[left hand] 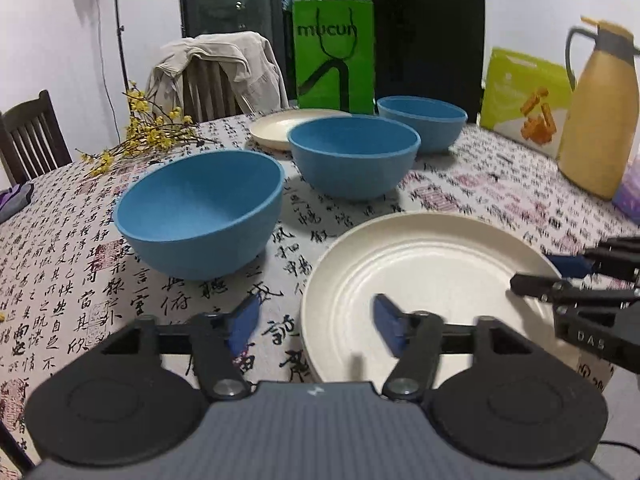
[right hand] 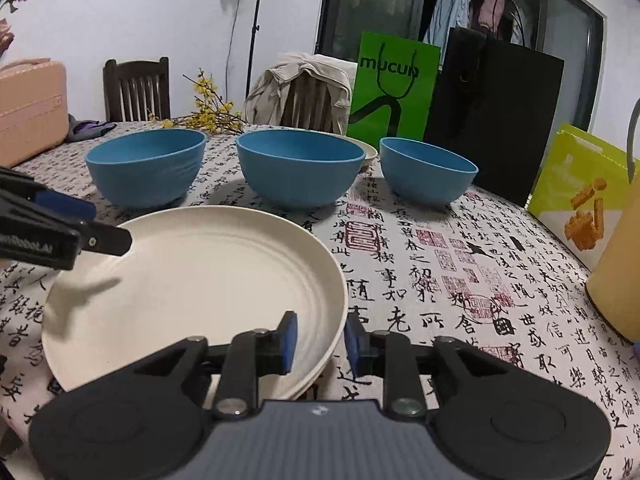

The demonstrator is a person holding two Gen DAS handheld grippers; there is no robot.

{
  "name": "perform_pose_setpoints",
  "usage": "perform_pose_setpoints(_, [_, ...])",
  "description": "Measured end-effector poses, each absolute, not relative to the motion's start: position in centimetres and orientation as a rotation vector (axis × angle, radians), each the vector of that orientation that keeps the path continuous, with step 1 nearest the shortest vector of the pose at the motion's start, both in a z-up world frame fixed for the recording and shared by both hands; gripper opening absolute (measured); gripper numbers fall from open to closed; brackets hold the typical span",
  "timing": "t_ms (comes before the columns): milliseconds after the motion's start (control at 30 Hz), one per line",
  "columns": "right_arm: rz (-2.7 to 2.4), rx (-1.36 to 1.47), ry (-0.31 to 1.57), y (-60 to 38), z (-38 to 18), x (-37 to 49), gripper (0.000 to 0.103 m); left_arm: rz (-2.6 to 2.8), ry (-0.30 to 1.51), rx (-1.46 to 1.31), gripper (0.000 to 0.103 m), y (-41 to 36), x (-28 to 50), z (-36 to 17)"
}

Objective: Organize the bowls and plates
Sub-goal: 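Open both tools to release the cream plate rim, then raise both open tools away from the placed plate over the blue bowls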

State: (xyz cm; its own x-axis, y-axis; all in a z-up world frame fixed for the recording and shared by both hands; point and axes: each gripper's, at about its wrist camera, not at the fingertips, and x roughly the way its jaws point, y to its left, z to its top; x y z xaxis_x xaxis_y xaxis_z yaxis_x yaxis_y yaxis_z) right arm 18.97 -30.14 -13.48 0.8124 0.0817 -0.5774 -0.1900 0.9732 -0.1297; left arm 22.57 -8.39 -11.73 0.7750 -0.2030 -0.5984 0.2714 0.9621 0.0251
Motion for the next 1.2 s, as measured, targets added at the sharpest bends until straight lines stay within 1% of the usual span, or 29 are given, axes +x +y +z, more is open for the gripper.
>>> perform_pose_setpoints(33, [0.156, -0.164, 0.603, -30.4, -13.4, 19.1, 0.031, -0.252, 0.622, 0.094, 0.083, -8.0, 22.5, -11.6])
perform_pose_setpoints(67, [0.162, -0.143, 0.598, -30.6, -13.3, 19.1, 0.04, -0.246, 0.608, 0.078, 0.087, -7.7, 22.5, -11.5])
perform_pose_setpoints(100, [0.165, -0.116, 0.588, -30.9, -13.1, 19.2, 0.051, -0.242, 0.588, 0.062, 0.088, -7.3, 22.4, -11.5])
perform_pose_setpoints(133, [0.169, -0.095, 0.575, -31.2, -12.9, 19.4, 0.056, -0.241, 0.57, 0.052, 0.09, -7.0, 22.3, -11.4])
perform_pose_setpoints(167, [0.171, -0.076, 0.556, -31.5, -12.7, 19.4, 0.067, -0.236, 0.548, 0.038, 0.099, -6.7, 22.2, -11.3])
perform_pose_setpoints(200, [0.17, -0.06, 0.536, -31.7, -12.6, 19.5, 0.081, -0.222, 0.525, 0.02, 0.103, -6.3, 22.2, -11.2])
perform_pose_setpoints(233, [0.165, -0.041, 0.513, -32.0, -12.5, 19.6, 0.088, -0.206, 0.508, 0.002, 0.103, -5.9, 22.1, -11.3])
perform_pose_setpoints(267, [0.159, -0.021, 0.488, -32.3, -12.3, 19.8, 0.097, -0.197, 0.503, -0.009, 0.103, -5.6, 22.3, -11.3])
perform_pose_setpoints(300, [0.152, -0.001, 0.46, -32.6, -12.3, 19.9, 0.102, -0.192, 0.502, -0.021, 0.103, -5.3, 22.4, -11.3])
perform_pose_setpoints(467, [0.113, 0.059, 0.381, -33.8, -12.5, 21.0, 0.103, -0.157, 0.515, -0.09, 0.103, -3.7, 23.5, -12.3])
perform_pose_setpoints(667, [0.091, 0.138, 0.381, -34.9, -14.1, 22.1, 0.103, -0.122, 0.506, -0.118, 0.103, -2.6, 24.0, -13.8])
perform_pose_setpoints(833, [0.104, 0.151, 0.353, -34.9, -14.2, 21.6, 0.103, -0.15, 0.468, -0.145, 0.103, -2.1, 23.7, -13.8])
perform_pose_setpoints(1000, [0.087, 0.211, 0.373, -35.6, -14.4, 22.1, 0.103, -0.151, 0.4, -0.087, 0.103, -3.2, 22.6, -13.7])
perform_pose_setpoints(1200, [0.084, 0.213, 0.377, -35.4, -14.5, 22.2, 0.103, -0.16, 0.407, -0.11, 0.103, -2.8, 22.8, -13.7])
